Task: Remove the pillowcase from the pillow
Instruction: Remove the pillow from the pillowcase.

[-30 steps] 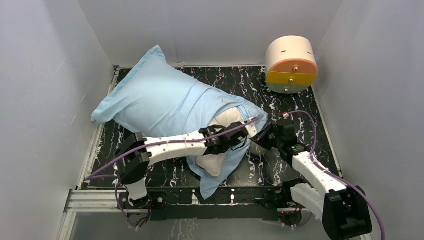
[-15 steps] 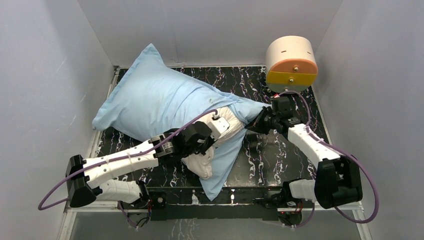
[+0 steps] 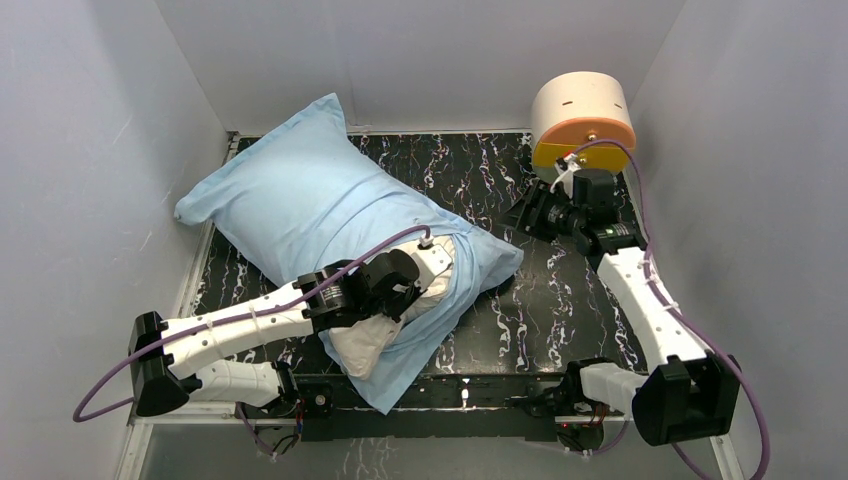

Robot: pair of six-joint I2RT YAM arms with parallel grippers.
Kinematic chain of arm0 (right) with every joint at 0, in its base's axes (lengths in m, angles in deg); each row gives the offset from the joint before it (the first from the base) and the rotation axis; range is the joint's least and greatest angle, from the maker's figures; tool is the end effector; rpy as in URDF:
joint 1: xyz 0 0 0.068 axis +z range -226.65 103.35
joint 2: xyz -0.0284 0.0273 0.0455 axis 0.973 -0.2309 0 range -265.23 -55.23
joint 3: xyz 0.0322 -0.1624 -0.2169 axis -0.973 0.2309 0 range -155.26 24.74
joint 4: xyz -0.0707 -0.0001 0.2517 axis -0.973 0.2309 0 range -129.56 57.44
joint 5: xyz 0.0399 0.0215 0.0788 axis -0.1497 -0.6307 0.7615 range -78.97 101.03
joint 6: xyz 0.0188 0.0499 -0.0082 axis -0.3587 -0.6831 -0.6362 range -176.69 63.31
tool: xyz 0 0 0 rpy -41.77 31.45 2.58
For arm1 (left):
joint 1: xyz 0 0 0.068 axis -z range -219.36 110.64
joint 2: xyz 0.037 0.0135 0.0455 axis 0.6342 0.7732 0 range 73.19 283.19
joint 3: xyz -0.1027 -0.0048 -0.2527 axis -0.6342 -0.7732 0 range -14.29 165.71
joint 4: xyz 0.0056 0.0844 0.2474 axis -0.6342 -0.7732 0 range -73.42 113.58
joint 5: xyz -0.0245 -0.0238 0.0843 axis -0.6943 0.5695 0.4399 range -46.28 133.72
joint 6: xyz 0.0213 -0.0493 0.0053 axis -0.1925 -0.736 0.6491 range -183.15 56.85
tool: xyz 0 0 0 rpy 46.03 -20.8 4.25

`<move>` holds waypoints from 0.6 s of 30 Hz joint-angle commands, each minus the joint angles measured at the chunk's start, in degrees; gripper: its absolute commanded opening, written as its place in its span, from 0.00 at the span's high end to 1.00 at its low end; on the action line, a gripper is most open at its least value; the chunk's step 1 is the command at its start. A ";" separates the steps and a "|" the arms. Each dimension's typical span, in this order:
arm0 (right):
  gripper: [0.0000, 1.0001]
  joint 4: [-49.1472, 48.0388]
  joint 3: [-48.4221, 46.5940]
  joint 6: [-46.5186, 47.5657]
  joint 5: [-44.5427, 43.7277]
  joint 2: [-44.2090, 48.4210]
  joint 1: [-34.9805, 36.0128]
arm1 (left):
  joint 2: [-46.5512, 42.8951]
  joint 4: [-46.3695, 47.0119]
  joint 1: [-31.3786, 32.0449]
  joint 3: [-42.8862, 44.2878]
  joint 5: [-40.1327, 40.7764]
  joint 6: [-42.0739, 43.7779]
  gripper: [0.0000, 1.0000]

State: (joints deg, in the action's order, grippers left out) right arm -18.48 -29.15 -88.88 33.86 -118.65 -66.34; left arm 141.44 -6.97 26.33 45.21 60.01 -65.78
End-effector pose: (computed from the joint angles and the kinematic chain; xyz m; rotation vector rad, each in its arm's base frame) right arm 0.2389 0.0576 0.3138 0.1660 2.1721 0.8542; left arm 0.1150 -0.2304 0.3122 1.0417 1.9883 -0.3306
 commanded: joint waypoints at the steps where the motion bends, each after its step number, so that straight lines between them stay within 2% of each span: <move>1: 0.34 2.87 -4.43 3.10 0.02 -3.88 6.02 | -0.63 -0.83 -0.48 2.72 1.02 -0.63 1.00; 4: 0.34 3.62 -6.46 2.52 -8.58 -7.52 15.05 | -0.32 -0.85 -0.47 3.05 1.02 -0.92 1.00; 7: 0.45 13.20 -12.29 3.19 -17.53 -15.62 20.24 | 0.07 -0.98 -0.48 3.46 1.18 -0.93 1.00; 9: 0.67 16.56 -13.80 2.02 -23.67 -18.15 21.68 | 0.13 -1.17 -0.48 3.56 1.76 -0.93 1.00; 11: 0.91 17.61 -12.88 0.24 -33.53 -17.41 21.75 | 0.13 -1.69 -0.48 3.60 3.60 -1.13 1.00; 13: 0.99 18.71 -12.10 -1.64 -46.21 -15.64 20.23 | -0.31 -2.88 -0.48 3.69 5.83 -1.52 1.00; 14: 1.00 17.29 -11.21 -0.98 -48.32 -14.70 17.57 | -0.64 -3.46 -0.48 3.64 6.64 -1.87 1.00; 16: 1.00 13.15 -8.87 0.09 -46.20 -13.68 9.00 | -1.97 -4.96 -0.48 3.56 8.10 -2.84 1.00; 18: 1.00 8.71 -6.61 1.26 -35.62 -14.48 -0.45 | -4.24 -6.37 -0.48 3.11 9.48 -4.51 1.00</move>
State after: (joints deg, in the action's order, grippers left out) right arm -6.64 -39.08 -89.80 5.00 -134.50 -50.37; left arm 142.29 -7.67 26.37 46.35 62.13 -67.49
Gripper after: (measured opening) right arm 0.013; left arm 0.065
